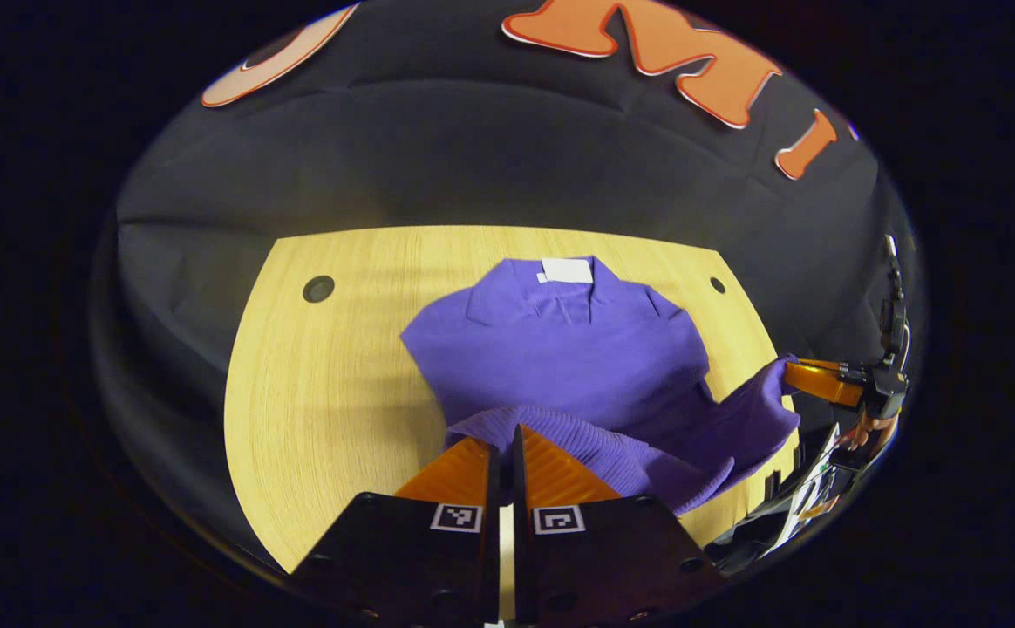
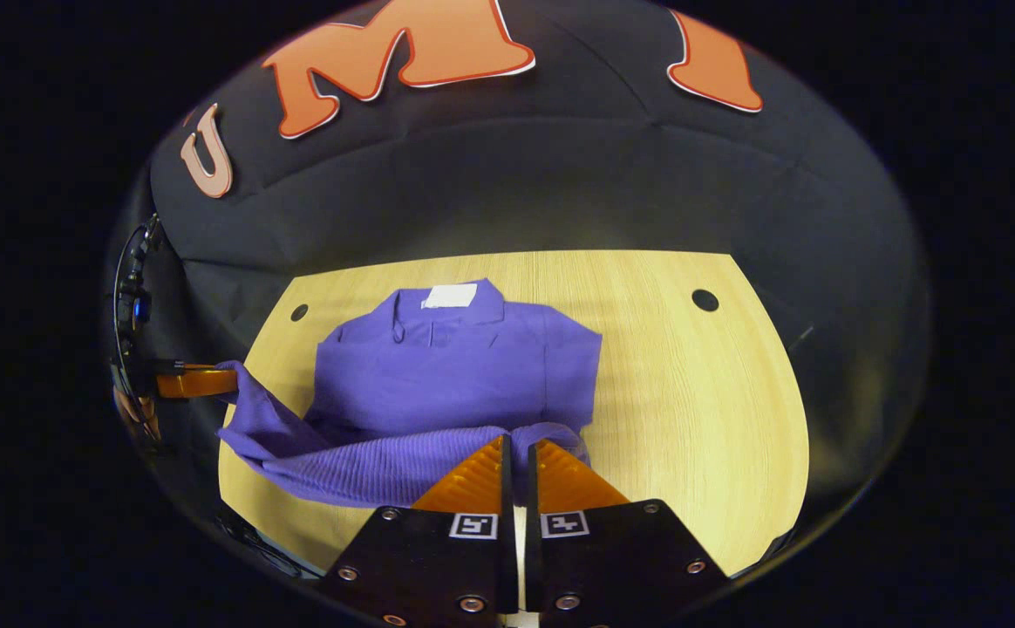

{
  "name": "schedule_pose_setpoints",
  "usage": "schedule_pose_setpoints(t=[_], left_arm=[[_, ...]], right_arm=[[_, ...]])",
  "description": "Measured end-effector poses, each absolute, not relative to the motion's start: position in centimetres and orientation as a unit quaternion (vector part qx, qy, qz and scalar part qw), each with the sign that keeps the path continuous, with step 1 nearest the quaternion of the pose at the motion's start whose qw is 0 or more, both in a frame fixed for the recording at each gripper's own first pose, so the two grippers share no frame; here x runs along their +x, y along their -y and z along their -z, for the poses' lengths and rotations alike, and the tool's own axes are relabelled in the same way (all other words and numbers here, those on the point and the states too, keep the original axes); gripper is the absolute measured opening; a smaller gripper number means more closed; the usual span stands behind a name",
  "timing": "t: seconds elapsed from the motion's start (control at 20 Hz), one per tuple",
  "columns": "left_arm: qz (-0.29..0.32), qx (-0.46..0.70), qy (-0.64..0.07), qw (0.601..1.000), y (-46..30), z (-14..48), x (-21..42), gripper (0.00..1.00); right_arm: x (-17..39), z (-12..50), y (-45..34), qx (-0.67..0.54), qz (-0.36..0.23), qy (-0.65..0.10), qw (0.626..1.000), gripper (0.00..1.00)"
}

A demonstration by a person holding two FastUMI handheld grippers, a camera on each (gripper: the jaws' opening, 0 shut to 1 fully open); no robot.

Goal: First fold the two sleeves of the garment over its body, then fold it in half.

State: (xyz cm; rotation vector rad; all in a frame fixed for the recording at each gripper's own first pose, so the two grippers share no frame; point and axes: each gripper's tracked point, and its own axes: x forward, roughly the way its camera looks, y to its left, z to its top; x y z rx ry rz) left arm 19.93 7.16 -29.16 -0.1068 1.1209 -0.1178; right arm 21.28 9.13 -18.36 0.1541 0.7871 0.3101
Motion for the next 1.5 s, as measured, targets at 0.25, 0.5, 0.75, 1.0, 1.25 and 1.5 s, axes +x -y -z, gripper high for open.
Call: schedule_pose_setpoints(t=[0.25,0.5,0.75,1.0,1.25,1.5], left_arm=[[0.004,-0.06,-0.552,0.832,-8.7,31.4,24.2,0.08],[-0.02,-0.034,-0.54,0.841,-9.0,32.9,29.2,0.07],[-0.031,-0.002,-0.518,0.855,-9.3,33.5,33.2,0.07],[-0.063,0.054,-0.503,0.86,-10.8,34.1,35.6,0.2],[-0.107,0.055,-0.445,0.887,-12.3,32.1,36.7,0.26],[-0.086,-0.001,-0.369,0.925,-9.6,26.9,35.2,0.94]], right_arm=[[26.9,19.9,-8.6,0.097,-0.161,-0.397,0.898,0.03],[31.8,21.9,-8.7,0.115,-0.166,-0.411,0.889,0.04],[36.1,22.6,-9.2,0.127,-0.169,-0.41,0.887,0.04],[39.6,20.7,-8.3,0.176,-0.141,-0.374,0.9,0.2],[40.0,18.6,-6.3,0.174,-0.129,-0.324,0.921,0.35],[37.6,13.6,-4.6,0.118,-0.119,-0.24,0.956,0.71]])
